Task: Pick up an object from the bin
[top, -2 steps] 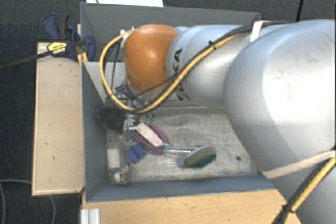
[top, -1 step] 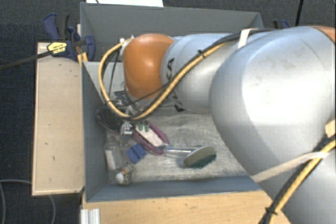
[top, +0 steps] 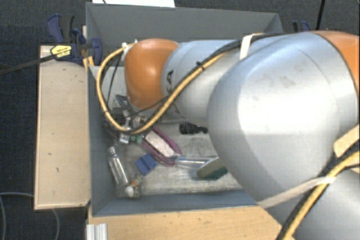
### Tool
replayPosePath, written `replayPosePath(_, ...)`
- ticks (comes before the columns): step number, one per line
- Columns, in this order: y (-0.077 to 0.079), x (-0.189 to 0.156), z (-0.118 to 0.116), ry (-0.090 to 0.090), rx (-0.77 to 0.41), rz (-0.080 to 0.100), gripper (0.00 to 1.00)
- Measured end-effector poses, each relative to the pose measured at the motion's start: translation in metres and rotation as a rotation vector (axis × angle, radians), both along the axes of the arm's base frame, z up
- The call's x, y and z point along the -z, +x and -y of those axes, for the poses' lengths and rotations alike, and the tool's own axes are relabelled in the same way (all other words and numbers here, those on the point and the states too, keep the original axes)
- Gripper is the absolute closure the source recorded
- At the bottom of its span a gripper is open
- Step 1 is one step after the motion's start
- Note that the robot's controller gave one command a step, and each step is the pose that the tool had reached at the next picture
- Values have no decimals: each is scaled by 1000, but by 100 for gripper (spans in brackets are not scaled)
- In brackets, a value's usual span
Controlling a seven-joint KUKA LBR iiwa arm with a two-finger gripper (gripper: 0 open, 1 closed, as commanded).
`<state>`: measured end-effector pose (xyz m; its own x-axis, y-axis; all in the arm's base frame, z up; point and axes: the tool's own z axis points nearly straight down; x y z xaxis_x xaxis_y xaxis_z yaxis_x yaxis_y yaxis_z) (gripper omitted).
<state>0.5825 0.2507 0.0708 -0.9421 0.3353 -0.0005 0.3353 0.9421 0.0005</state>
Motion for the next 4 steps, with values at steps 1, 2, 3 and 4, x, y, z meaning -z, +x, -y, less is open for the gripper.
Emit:
replayPosePath(1, 1, -1, 0, 1, 1, 2, 100)
replayPosePath(2, 2, -29, 0, 2, 1, 2, 100)
replayPosePath(3, 3, -93, 0, 3, -2, 5, 100)
replayPosePath(4, 4, -100, 0, 1, -4, 3, 100)
